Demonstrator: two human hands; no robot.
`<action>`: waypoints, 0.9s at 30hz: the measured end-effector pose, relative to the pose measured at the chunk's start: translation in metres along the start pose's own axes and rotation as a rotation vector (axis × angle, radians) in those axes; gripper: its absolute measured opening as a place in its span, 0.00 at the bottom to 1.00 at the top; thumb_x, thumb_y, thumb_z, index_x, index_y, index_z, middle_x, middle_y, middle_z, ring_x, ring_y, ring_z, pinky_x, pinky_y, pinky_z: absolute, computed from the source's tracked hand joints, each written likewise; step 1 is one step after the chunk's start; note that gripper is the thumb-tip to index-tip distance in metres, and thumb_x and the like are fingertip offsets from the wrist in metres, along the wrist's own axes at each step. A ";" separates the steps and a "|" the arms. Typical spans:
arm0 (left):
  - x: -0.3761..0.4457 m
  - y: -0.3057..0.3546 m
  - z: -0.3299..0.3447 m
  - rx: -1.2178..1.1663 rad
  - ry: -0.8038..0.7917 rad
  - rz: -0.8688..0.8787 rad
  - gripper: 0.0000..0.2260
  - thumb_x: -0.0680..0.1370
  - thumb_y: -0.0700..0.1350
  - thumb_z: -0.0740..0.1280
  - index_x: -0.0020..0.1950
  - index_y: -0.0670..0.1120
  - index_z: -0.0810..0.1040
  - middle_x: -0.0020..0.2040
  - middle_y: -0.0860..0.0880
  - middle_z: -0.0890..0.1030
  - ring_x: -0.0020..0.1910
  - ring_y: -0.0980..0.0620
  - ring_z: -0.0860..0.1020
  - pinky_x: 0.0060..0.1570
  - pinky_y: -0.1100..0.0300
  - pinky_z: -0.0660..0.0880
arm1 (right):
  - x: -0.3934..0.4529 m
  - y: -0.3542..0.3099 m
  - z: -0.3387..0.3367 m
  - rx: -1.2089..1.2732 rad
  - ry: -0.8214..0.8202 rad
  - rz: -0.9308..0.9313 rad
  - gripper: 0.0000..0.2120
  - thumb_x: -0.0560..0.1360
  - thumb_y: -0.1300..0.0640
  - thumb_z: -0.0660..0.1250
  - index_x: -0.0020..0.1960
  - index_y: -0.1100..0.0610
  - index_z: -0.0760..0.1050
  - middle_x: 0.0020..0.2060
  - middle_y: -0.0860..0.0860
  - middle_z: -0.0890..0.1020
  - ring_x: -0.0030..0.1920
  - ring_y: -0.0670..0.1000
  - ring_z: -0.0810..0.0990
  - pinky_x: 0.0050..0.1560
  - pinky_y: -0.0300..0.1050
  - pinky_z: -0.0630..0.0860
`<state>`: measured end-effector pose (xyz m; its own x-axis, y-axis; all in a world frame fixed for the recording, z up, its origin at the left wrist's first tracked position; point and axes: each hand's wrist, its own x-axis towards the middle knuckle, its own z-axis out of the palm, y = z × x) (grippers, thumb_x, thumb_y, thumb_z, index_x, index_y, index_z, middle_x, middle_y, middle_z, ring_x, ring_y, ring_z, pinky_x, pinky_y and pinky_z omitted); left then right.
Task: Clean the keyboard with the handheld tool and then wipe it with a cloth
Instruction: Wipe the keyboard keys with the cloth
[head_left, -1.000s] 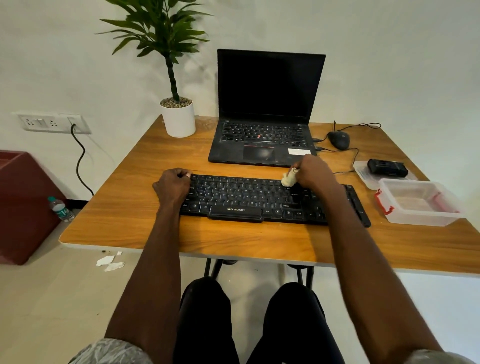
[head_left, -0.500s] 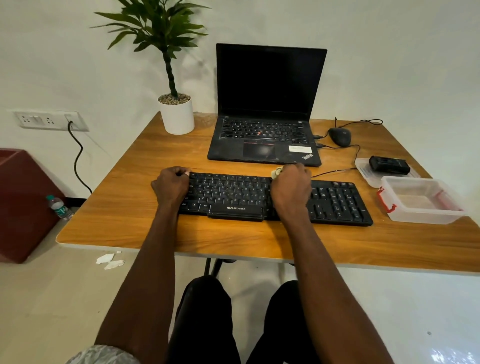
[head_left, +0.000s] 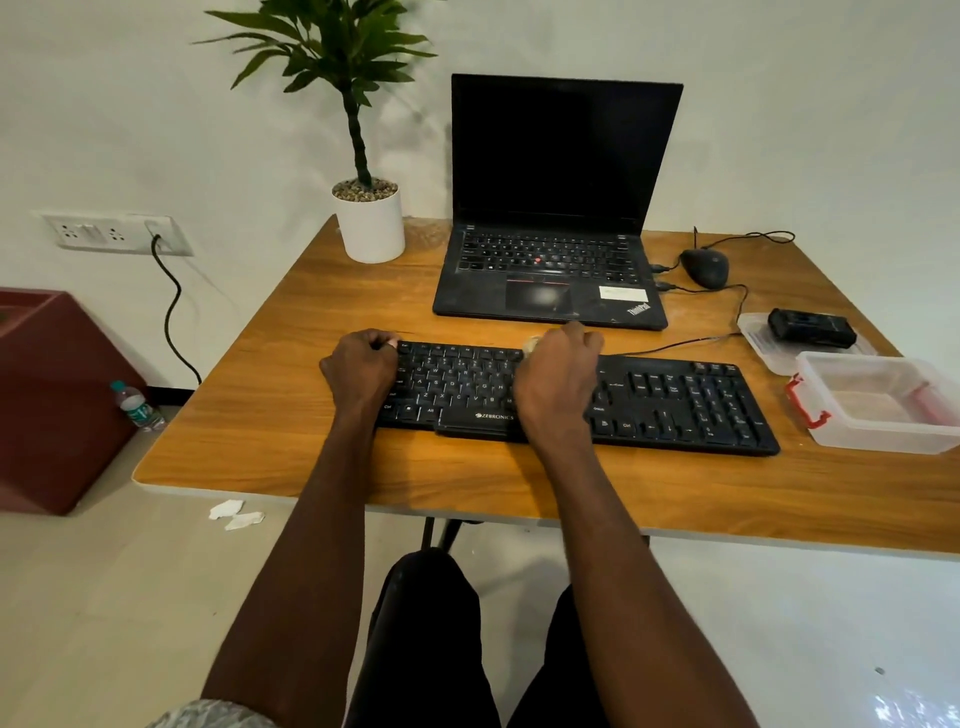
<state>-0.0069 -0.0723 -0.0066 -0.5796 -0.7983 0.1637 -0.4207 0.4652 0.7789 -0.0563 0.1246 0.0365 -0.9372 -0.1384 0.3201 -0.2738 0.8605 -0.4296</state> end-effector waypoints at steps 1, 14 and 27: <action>0.000 0.000 0.000 -0.003 -0.002 0.000 0.09 0.79 0.48 0.65 0.53 0.49 0.84 0.52 0.48 0.84 0.55 0.46 0.79 0.67 0.49 0.63 | -0.005 -0.014 0.008 -0.002 -0.018 -0.089 0.08 0.76 0.59 0.67 0.52 0.62 0.79 0.60 0.58 0.76 0.61 0.57 0.69 0.60 0.49 0.73; 0.003 -0.006 0.002 -0.083 0.007 -0.013 0.08 0.78 0.48 0.66 0.50 0.51 0.85 0.48 0.51 0.85 0.52 0.51 0.80 0.67 0.46 0.65 | 0.005 -0.018 0.021 0.047 0.064 0.008 0.08 0.77 0.62 0.67 0.53 0.62 0.80 0.55 0.57 0.79 0.57 0.56 0.73 0.50 0.45 0.74; 0.004 -0.005 0.001 -0.131 -0.011 -0.063 0.07 0.77 0.47 0.68 0.49 0.50 0.85 0.47 0.51 0.85 0.48 0.53 0.81 0.65 0.51 0.69 | 0.018 -0.021 0.027 0.107 -0.022 -0.024 0.08 0.77 0.65 0.64 0.47 0.60 0.82 0.42 0.56 0.82 0.51 0.54 0.76 0.40 0.44 0.70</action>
<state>-0.0074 -0.0770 -0.0104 -0.5626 -0.8199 0.1061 -0.3622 0.3597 0.8599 -0.0728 0.0907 0.0289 -0.9342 -0.1704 0.3134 -0.3169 0.7998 -0.5098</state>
